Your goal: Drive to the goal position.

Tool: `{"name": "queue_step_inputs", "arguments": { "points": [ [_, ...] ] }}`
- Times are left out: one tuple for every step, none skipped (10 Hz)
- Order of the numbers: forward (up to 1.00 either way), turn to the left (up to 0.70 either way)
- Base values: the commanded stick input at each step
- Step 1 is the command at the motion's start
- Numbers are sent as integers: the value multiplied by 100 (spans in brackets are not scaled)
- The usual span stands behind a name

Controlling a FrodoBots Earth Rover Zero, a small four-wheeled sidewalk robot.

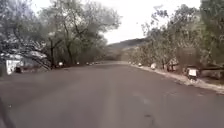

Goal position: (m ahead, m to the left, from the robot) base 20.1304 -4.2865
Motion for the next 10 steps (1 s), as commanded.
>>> {"name": "queue_step_inputs", "arguments": {
  "points": [
    [100, 0],
    [100, 0],
    [100, 0],
    [100, 2],
    [100, 1],
    [100, 0],
    [100, 0],
    [100, 0],
    [100, 0],
    [100, 0]
  ]
}}
